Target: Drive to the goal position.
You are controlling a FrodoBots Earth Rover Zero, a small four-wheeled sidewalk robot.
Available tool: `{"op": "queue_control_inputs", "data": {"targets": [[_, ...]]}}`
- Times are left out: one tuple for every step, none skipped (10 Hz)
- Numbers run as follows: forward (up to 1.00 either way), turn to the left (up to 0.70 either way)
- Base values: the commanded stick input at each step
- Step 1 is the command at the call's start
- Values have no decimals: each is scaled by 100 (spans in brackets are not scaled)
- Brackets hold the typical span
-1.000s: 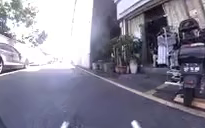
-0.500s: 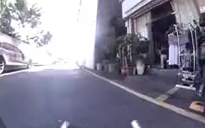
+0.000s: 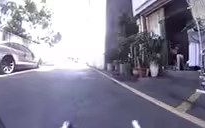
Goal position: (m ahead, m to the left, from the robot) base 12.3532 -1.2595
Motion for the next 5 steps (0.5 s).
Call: {"op": "queue_control_inputs", "data": {"targets": [[45,0],[45,1],[45,27],[45,27],[45,27]]}}
